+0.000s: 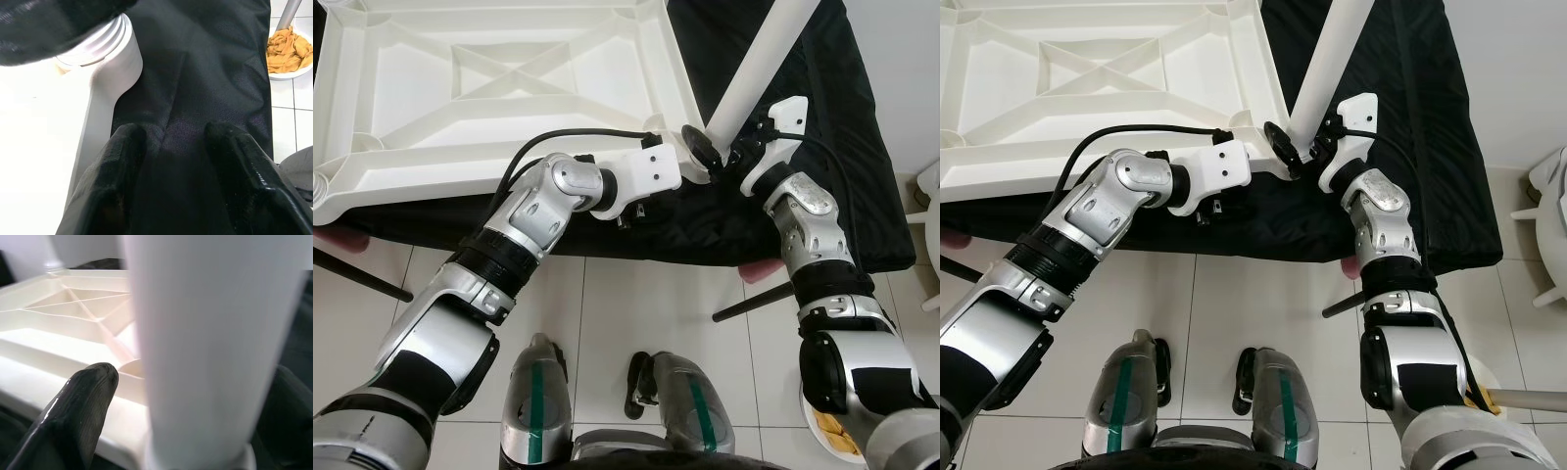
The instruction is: Building children table
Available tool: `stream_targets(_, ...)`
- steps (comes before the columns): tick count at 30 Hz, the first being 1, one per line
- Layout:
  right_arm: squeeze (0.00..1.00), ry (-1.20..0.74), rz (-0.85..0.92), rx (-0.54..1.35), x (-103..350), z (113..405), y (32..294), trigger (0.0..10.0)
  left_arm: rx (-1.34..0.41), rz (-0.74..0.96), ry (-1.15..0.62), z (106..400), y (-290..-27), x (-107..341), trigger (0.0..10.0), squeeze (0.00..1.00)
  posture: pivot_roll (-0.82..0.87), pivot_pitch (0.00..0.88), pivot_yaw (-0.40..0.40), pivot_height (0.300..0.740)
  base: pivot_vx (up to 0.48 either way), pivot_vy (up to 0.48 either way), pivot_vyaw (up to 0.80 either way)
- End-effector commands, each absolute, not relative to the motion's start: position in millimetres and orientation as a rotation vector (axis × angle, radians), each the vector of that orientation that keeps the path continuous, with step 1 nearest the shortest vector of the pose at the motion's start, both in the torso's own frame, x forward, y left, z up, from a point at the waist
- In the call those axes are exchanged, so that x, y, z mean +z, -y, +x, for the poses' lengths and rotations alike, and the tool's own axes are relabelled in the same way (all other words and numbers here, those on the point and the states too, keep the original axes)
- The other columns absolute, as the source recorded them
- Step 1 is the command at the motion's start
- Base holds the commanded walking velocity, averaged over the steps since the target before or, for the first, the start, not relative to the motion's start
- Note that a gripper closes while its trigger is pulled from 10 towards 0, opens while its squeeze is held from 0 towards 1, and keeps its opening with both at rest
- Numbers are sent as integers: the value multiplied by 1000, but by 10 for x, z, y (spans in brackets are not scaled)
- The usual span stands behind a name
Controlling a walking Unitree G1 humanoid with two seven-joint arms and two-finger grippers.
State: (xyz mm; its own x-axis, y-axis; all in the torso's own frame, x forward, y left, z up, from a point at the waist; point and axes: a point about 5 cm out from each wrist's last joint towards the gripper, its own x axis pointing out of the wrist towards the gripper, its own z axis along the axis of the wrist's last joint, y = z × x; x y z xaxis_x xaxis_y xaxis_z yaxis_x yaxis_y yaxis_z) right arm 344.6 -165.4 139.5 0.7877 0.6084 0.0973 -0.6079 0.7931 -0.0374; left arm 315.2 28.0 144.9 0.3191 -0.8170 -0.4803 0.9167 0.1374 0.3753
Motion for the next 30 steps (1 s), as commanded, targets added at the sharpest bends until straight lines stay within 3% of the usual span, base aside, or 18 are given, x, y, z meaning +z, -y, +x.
stream_targets(1,0,86,4,677,1365,3434,1692,10000,-1315,692,-176,3103,-258,1442,10000,0,39,19,-43,740,0,0,0)
stream_targets(11,0,112,-11,653,1404,3486,1769,10000,-1319,692,-175,3103,-251,1452,10000,0,37,32,-41,740,0,0,0)
stream_targets(12,0,117,-10,638,1410,3496,1787,6039,-1317,691,-175,3106,-252,1453,10000,0,39,33,-43,740,0,0,0)
stream_targets(13,0,123,-7,622,1413,3501,1805,471,-1315,691,-175,3108,-254,1454,10000,0,41,34,-45,740,0,0,0)
stream_targets(15,0,123,-7,622,1413,3501,1805,471,-1315,691,-175,3108,-254,1454,10000,0,41,34,-45,740,0,0,0)
stream_targets(16,0,126,-4,612,1411,3504,1818,0,-1313,690,-175,3109,-257,1455,10000,0,41,34,-45,740,0,0,0)
stream_targets(24,0,138,5,645,1395,3477,1780,0,-1305,689,-176,3116,-269,1457,10000,0,40,35,-50,740,0,0,0)
stream_targets(25,0,136,3,650,1391,3474,1771,6863,-1305,688,-176,3115,-264,1458,10000,0,39,35,-51,740,0,0,0)
stream_targets(27,0,136,3,650,1391,3474,1771,6863,-1305,688,-176,3115,-264,1458,10000,0,39,35,-51,740,0,0,0)
stream_targets(28,0,129,-5,650,1384,3476,1756,10000,-1304,688,-175,3117,-262,1460,10000,0,36,36,-52,740,0,0,0)
stream_targets(30,0,130,-8,653,1386,3473,1739,10000,-1304,687,-174,3119,-260,1461,10000,0,36,37,-54,740,0,0,0)
